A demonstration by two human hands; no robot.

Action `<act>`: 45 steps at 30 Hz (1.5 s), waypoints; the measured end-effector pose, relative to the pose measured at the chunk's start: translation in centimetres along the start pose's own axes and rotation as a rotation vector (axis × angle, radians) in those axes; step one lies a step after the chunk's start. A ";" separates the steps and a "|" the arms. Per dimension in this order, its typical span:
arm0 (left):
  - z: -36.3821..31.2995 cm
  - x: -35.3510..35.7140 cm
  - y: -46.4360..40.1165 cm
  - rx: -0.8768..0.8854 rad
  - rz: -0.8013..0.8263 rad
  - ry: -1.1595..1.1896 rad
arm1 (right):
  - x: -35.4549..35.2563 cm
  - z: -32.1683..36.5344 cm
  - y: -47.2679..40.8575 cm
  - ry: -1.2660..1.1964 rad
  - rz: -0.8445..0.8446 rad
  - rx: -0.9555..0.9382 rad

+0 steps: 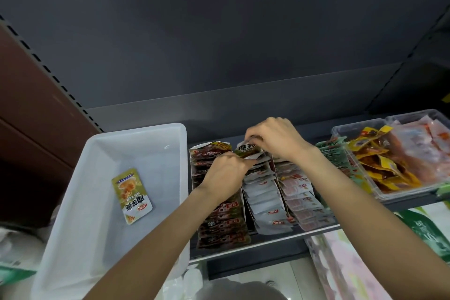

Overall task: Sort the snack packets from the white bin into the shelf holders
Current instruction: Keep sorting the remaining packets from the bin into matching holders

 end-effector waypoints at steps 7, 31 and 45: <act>-1.1 -0.6 0.7 0.108 -0.137 0.036 | 2.7 0.8 -0.7 0.141 0.223 0.050; 28.2 6.4 21.7 -1.065 0.208 0.482 | 19.5 23.9 -13.8 -0.466 0.347 0.156; 29.7 10.0 20.0 -0.996 0.250 0.732 | 24.8 23.3 -10.1 -0.399 0.298 0.672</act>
Point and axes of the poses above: each hand's wrist, its own y-axis away from the middle knuckle, its own x-axis out of the palm, z = x × y, the point moved 9 cm from there along -y, towards the middle knuckle, and after that the axes turned 7 degrees about -x, right-handed, at the moved point
